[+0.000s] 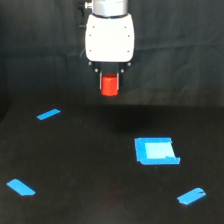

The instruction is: Pick up the red object from the table

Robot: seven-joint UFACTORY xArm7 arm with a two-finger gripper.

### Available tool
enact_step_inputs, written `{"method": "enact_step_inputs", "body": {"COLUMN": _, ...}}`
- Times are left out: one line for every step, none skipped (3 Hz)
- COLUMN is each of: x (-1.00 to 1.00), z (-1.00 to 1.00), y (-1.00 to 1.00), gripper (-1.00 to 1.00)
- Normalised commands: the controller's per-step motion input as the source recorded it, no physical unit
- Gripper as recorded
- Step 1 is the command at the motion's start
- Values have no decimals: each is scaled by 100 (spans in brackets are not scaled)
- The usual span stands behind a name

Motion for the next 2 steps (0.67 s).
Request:
{"method": "enact_step_inputs", "body": {"x": -9, "z": 10, "y": -1, "gripper": -100}}
{"method": "enact_step_inputs", "body": {"x": -1, "z": 1, "y": -7, "gripper": -97}}
